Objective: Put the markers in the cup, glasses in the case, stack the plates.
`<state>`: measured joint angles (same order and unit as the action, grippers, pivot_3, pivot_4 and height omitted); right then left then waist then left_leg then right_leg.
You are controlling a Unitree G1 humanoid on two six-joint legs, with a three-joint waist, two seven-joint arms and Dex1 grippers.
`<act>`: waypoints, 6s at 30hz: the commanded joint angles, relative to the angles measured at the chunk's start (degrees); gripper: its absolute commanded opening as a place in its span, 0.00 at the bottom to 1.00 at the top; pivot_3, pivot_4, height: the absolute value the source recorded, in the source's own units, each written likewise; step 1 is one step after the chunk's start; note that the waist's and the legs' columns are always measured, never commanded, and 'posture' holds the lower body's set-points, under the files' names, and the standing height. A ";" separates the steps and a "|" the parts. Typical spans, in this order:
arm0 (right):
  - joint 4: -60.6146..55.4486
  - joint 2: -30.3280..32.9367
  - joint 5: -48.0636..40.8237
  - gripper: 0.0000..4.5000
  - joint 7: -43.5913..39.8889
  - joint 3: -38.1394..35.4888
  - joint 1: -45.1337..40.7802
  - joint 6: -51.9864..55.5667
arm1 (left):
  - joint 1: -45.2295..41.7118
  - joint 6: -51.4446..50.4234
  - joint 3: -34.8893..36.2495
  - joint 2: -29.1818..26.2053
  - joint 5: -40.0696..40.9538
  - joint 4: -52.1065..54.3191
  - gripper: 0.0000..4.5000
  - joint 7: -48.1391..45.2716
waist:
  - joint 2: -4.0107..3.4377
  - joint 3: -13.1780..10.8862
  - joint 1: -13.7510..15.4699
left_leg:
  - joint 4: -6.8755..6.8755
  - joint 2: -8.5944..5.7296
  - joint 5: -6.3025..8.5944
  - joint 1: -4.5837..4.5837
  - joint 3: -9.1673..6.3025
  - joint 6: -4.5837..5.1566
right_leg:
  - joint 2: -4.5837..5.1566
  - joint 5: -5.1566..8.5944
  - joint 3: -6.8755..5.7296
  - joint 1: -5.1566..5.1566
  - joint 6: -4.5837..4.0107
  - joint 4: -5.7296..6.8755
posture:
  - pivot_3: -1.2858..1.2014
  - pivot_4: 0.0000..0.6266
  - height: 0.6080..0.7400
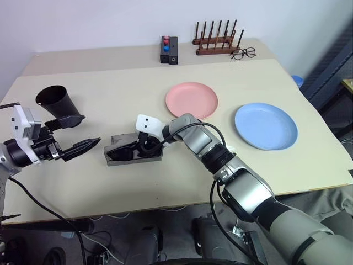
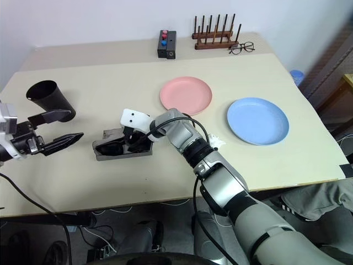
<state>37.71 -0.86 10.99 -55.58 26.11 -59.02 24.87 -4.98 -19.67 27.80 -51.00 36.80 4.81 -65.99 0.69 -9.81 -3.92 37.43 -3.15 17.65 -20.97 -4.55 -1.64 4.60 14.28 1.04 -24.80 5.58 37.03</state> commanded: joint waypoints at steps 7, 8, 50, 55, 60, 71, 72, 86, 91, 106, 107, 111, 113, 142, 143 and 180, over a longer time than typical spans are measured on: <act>-9.83 1.50 -6.98 0.99 -5.59 -4.25 -4.28 8.60 | -1.29 1.04 0.00 -0.26 -0.08 -0.24 1.00 -0.21 | 0.00 -0.01 -0.08 | 0.13 0.00 -0.16 -0.56 -0.03 -0.28 | 0.00 -0.01 -0.01 -0.52 0.00 0.08 | 0.52 0.24 1.00; -10.36 1.68 -7.64 0.99 -5.87 -4.59 -4.68 9.36 | -1.35 1.07 -0.05 -0.25 -0.10 -0.25 1.00 -0.19 | 0.00 -0.01 -0.08 | 0.12 0.00 -0.13 -0.56 -0.03 -0.23 | 0.00 -0.01 -0.01 -0.52 0.00 0.08 | 0.52 0.24 1.00; -41.78 23.70 -36.97 0.83 1.95 -29.22 19.39 17.04 | -49.76 27.04 -21.24 14.23 -21.26 -56.77 1.00 -2.17 | 0.07 -0.03 1.40 | 0.74 -0.06 -0.03 -0.94 0.00 -0.01 | -0.09 -0.04 -0.17 -0.57 0.06 0.19 | 0.52 0.24 1.00; -46.39 26.08 -36.66 1.00 2.98 -26.96 22.34 16.53 | -52.69 28.55 -23.01 15.16 -23.88 -63.11 1.00 -6.44 | 0.07 -0.03 1.38 | 0.79 -0.08 0.00 -1.06 0.01 0.05 | -0.09 -0.04 -0.19 -0.64 0.07 0.18 | 0.52 0.24 1.00; -48.11 26.67 -37.43 1.00 3.67 -26.45 22.93 15.90 | -52.61 30.32 -24.62 15.27 -26.55 -64.90 0.71 -9.59 | 0.07 -0.04 1.50 | 0.83 -0.08 0.00 -1.07 0.00 0.09 | -0.11 -0.04 -0.20 -0.63 0.07 0.22 | 0.52 0.24 1.00; -48.45 27.72 -35.90 1.00 4.55 -24.19 23.12 13.27 | -49.85 35.95 -27.79 16.98 -32.08 -66.17 0.01 -7.35 | 0.08 -0.04 1.45 | 0.87 -0.09 0.00 -1.09 -0.01 0.08 | -0.11 -0.05 -0.20 -0.63 0.08 0.22 | 0.52 0.24 1.00; -48.52 27.81 -35.84 1.00 4.58 -24.00 23.19 13.02 | -49.69 36.01 -27.90 17.08 -32.34 -66.22 0.01 -7.38 | 0.08 -0.04 1.46 | 0.87 -0.08 0.00 -1.09 -0.02 0.08 | -0.11 -0.05 -0.21 -0.63 0.09 0.22 | 0.52 0.24 1.00; -48.22 28.01 -35.31 1.00 5.32 -22.58 23.12 11.73 | -48.06 23.54 -27.99 15.42 -29.52 -60.31 0.01 -19.59 | 0.08 -0.04 1.51 | 0.91 -0.09 0.00 -1.10 -0.02 0.09 | -0.12 -0.05 -0.22 -0.62 0.09 0.24 | 0.52 0.24 1.00; -47.71 27.98 -34.57 1.00 5.43 -22.02 23.19 10.88 | -45.11 16.59 -29.05 13.58 -28.46 -52.48 0.01 -24.39 | 0.08 -0.04 1.38 | 0.91 -0.06 0.00 -1.10 -0.02 0.09 | -0.15 -0.05 -0.21 -0.62 0.08 0.25 | 0.52 0.24 1.00; -47.34 28.25 -33.20 1.00 6.29 -21.48 23.04 9.70 | -28.65 -3.45 -29.58 8.60 -21.24 -18.00 0.01 -23.53 | 0.07 -0.04 1.54 | 0.95 -0.05 -0.01 -1.10 -0.06 0.08 | -0.11 -0.05 -0.18 -0.61 0.08 0.27 | 0.52 0.24 1.00; -47.30 28.26 -33.20 1.00 6.30 -21.44 23.07 9.65 | -28.07 -4.26 -29.47 8.29 -20.73 -16.65 0.01 -23.18 | 0.08 -0.04 1.55 | 0.95 -0.05 -0.01 -1.10 -0.06 0.08 | -0.11 -0.05 -0.18 -0.61 0.08 0.28 | 0.52 0.24 1.00; -46.70 28.10 -32.87 1.00 6.52 -21.33 22.80 9.09 | -24.62 -5.33 -29.50 6.80 -19.40 -13.40 0.01 -22.16 | 0.07 -0.04 1.51 | 0.95 -0.04 0.00 -1.09 -0.06 0.09 | -0.10 -0.05 -0.17 -0.61 0.08 0.28 | 0.52 0.24 1.00; -46.53 28.09 -32.69 1.00 6.51 -21.32 22.70 8.86 | -23.07 -4.65 -29.47 6.53 -19.33 -12.96 0.01 -21.12 | 0.07 -0.04 1.50 | 0.95 -0.03 0.00 -1.08 -0.06 0.09 | -0.11 -0.05 -0.17 -0.62 0.08 0.28 | 0.52 0.24 1.00; -47.27 48.06 -34.86 1.00 6.29 -35.31 33.28 19.21 | -33.98 -17.10 -19.49 11.04 -1.09 -11.53 0.98 -10.70 | 0.05 -0.03 3.15 | 1.61 -0.10 0.08 -1.36 -0.08 0.23 | -0.07 -0.10 -0.25 -0.52 0.17 0.31 | 0.52 0.24 1.00; -48.26 49.50 -34.78 1.00 6.03 -35.55 35.03 19.41 | -33.48 -16.72 -19.75 11.03 -1.27 -11.26 0.98 -10.89 | 0.05 -0.04 3.16 | 1.62 -0.10 0.12 -1.36 -0.08 0.30 | -0.07 -0.10 -0.24 -0.52 0.17 0.31 | 0.52 0.24 1.00; -23.18 38.88 -8.86 0.02 14.22 -16.49 9.54 -3.82 | -24.61 -2.77 -13.09 8.52 -4.41 -9.39 1.00 1.32 | -0.05 -0.12 1.41 | 1.34 0.03 0.08 -0.53 0.06 0.19 | -0.10 -0.12 -0.02 0.12 0.22 0.12 | 0.52 0.24 1.00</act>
<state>15.06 39.73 1.75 -41.54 8.86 -47.13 22.49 -30.80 -23.81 12.28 -41.20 32.50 -6.02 -65.38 0.65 -9.93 -2.51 38.75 -3.13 17.71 -21.52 -4.50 -1.49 4.52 14.16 1.02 -24.69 5.81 37.14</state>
